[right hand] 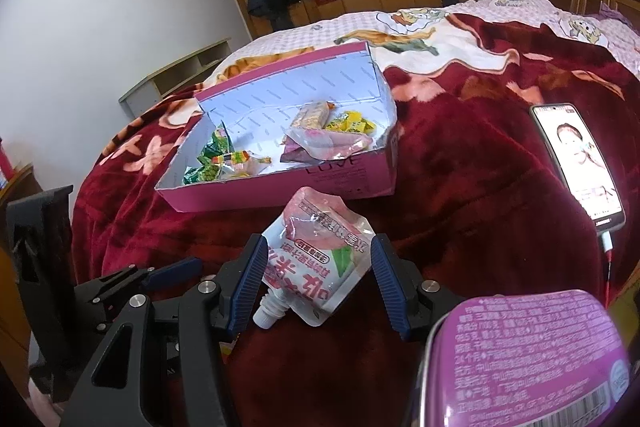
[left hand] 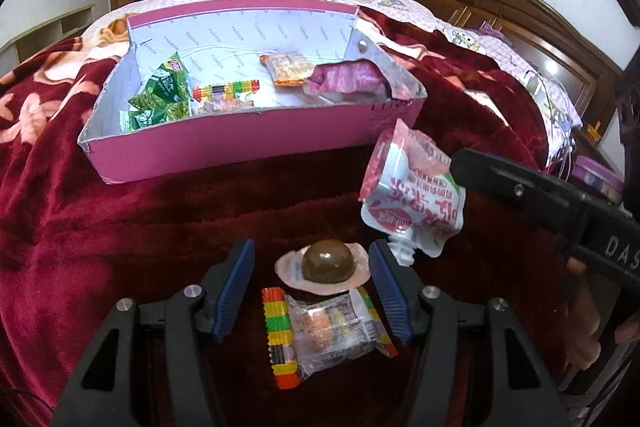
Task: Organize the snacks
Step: 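Close the left tool on the brown round candy while the right tool grasps the pink juice pouch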
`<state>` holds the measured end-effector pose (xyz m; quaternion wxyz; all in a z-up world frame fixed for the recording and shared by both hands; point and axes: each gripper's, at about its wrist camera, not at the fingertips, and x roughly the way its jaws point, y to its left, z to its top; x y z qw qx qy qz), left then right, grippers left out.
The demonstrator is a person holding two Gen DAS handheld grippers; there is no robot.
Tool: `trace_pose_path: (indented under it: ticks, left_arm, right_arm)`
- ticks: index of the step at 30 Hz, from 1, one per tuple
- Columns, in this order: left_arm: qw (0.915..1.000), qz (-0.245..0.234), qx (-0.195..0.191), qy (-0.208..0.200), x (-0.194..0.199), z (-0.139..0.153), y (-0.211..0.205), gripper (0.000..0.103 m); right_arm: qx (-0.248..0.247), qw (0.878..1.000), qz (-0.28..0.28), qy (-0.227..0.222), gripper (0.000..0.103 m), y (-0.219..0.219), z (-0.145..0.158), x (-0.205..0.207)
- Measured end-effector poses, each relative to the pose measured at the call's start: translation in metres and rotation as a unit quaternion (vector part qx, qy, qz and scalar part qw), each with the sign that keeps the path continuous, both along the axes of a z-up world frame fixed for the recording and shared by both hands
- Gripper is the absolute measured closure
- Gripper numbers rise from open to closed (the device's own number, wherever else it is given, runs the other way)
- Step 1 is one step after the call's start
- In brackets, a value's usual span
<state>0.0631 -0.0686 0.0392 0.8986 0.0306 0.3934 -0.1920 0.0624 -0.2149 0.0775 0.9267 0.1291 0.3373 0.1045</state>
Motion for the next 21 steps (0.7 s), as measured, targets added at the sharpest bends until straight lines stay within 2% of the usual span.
trace_pose_path:
  ticks: [4,6,10,17,18,21]
  left_arm:
    - [0.9999,0.004,0.01,-0.005,-0.002,-0.004,-0.004,0.041]
    - [0.9998,0.006,0.015,-0.01,-0.003,-0.006,-0.004,0.045]
    - [0.9996,0.011,0.018,-0.019,-0.004,-0.005,-0.003,0.065]
    - [0.9996,0.018,0.001,-0.021,-0.003,0.0,0.007,0.068]
    - [0.9995,0.021,0.0,-0.024,-0.003,0.002,0.009,0.068]
    - [0.9991,0.03,-0.006,-0.028,-0.003,0.006,0.017,0.068]
  right_arm:
    - [0.004,1.0,-0.001,0.003,0.049,-0.001,-0.003,0.0]
    - [0.005,1.0,-0.001,0.004,0.049,-0.001,-0.005,-0.001]
    - [0.007,1.0,0.0,0.009,0.049,-0.002,-0.008,0.0]
    - [0.006,1.0,-0.001,0.022,0.049,0.001,-0.015,0.003]
    - [0.005,1.0,-0.002,0.024,0.048,0.002,-0.016,0.004]
    - [0.013,0.999,-0.01,0.036,0.03,0.005,-0.021,0.01]
